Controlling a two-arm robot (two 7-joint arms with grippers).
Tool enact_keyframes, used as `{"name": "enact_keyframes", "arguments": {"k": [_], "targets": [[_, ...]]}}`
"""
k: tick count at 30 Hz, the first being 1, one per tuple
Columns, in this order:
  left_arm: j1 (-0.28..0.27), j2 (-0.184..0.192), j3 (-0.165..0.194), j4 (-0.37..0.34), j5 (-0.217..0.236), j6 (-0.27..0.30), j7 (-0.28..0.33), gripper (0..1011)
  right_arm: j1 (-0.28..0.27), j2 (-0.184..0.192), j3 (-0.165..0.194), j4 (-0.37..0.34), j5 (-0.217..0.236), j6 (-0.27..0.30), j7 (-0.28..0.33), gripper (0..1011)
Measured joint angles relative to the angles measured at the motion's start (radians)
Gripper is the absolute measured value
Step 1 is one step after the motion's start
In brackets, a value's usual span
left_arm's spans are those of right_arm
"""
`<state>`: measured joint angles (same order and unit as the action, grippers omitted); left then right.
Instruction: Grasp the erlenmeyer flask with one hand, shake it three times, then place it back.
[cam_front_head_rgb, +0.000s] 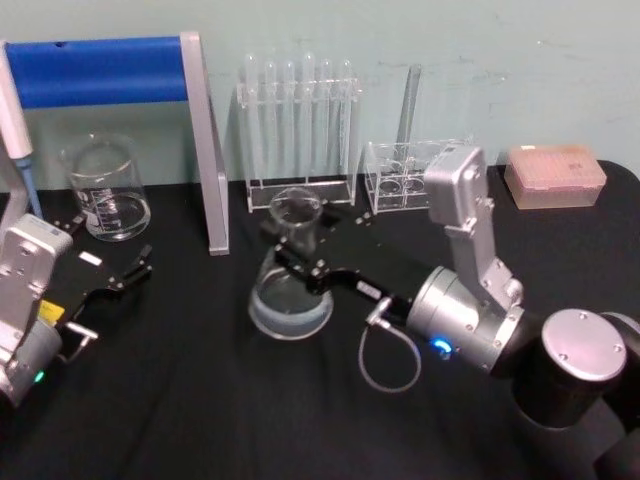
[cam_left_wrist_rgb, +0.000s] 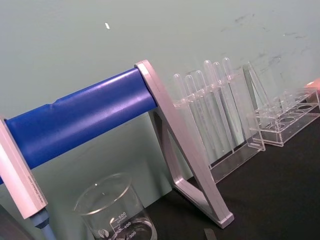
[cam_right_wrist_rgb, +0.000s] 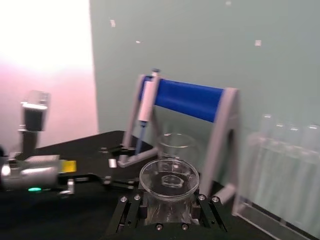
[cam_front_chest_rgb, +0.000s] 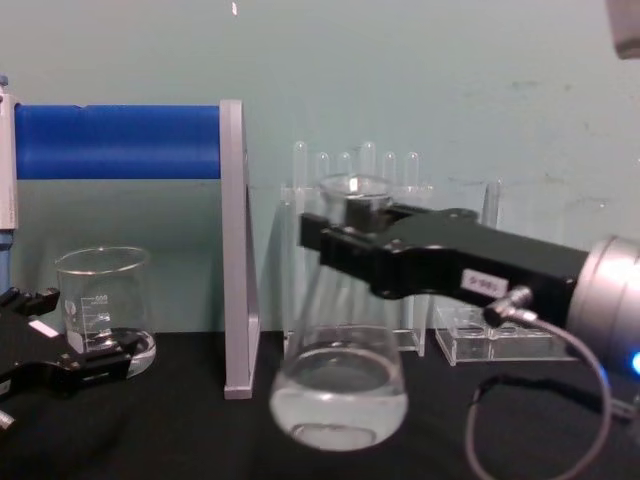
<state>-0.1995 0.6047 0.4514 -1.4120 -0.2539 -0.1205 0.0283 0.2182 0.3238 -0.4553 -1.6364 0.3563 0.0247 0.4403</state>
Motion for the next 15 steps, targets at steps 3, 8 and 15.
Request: {"name": "enact_keyframes", "arguments": {"k": [3, 8, 15], "targets": [[0.000, 0.000, 0.000, 0.000, 0.000, 0.000, 0.000, 1001, 0.000, 0.001, -0.021, -0.009, 0.006, 0.002, 0.016, 450], [0.000, 0.000, 0.000, 0.000, 0.000, 0.000, 0.000, 1001, -0.004, 0.007, -0.057, -0.027, 0.016, 0.007, 0.043, 450], [0.000, 0.000, 0.000, 0.000, 0.000, 0.000, 0.000, 1001, -0.008, 0.023, -0.106, -0.057, 0.027, 0.011, 0.075, 449]]}}
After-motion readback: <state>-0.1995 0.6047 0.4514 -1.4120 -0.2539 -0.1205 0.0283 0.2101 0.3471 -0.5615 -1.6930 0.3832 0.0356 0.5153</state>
